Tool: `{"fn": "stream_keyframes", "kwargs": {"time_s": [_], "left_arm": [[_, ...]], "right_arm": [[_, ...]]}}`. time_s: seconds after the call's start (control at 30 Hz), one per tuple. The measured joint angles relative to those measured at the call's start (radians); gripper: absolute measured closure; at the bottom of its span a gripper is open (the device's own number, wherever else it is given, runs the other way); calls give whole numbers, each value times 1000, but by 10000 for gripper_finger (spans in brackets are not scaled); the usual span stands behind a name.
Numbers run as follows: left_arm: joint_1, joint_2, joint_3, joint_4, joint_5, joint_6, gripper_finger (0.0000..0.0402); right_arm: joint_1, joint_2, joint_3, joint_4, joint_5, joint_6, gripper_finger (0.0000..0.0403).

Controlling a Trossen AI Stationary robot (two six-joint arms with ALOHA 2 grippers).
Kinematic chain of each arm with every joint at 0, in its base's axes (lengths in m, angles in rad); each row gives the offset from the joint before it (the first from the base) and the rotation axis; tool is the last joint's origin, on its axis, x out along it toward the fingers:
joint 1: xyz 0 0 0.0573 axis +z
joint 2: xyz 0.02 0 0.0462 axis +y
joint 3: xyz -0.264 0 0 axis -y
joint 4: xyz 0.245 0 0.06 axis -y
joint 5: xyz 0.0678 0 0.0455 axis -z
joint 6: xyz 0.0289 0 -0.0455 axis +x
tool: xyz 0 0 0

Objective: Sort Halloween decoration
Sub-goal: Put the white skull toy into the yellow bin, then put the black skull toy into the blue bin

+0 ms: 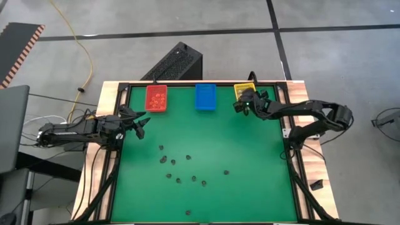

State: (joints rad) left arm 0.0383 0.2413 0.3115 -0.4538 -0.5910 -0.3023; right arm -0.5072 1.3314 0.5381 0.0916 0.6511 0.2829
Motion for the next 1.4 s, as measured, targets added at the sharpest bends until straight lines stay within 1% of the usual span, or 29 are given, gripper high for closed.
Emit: {"fn": "stream_keyframes", "kwargs": {"time_s": [0.1,0.2,0.27,0.37,0.43,0.5,0.6,0.7,0.77,0.83,0.87,0.93,1.03,1.13,1.2,1.27,1.33,1.4], "left_arm": [[0,0,0,0,0,-1,233],[0,0,0,1,0,-2,233],[0,0,0,2,0,-2,233],[0,0,0,2,0,-4,233],[0,0,0,2,0,-14,233],[0,0,0,2,0,-18,233],[0,0,0,0,1,-19,233],[0,0,0,0,1,-37,233],[0,0,0,0,5,-44,233],[0,0,0,0,10,-46,233],[0,0,0,0,9,-47,233],[0,0,0,0,10,-50,233],[0,0,0,-1,10,-63,233],[0,0,0,-1,19,-88,233],[0,0,0,-1,31,-97,233],[0,0,0,-1,33,-98,233],[0,0,0,-1,33,-99,233],[0,0,0,-1,33,-99,233]], "right_arm": [[0,-48,0,-1,0,-3,166],[4,-107,0,-8,-3,-3,163],[15,-153,0,-12,-35,-7,166],[44,-233,0,-22,-128,-46,172],[76,-288,1,-30,-209,-63,176],[121,-347,1,-41,-315,-95,180],[211,-432,1,-62,-468,-111,182],[338,-496,1,-120,-590,-62,182],[448,-512,1,-154,-605,-8,182],[577,-509,-5,-158,-590,40,182],[650,-498,-7,-159,-561,63,182],[791,-467,-12,-154,-452,115,182],[994,-386,-31,-83,-210,180,182],[1153,-274,-58,71,27,195,182],[1228,-185,-64,165,183,181,182],[1275,-93,-64,233,357,170,182],[1290,3,-64,304,507,169,182],[1286,96,-64,373,599,187,182]]}}
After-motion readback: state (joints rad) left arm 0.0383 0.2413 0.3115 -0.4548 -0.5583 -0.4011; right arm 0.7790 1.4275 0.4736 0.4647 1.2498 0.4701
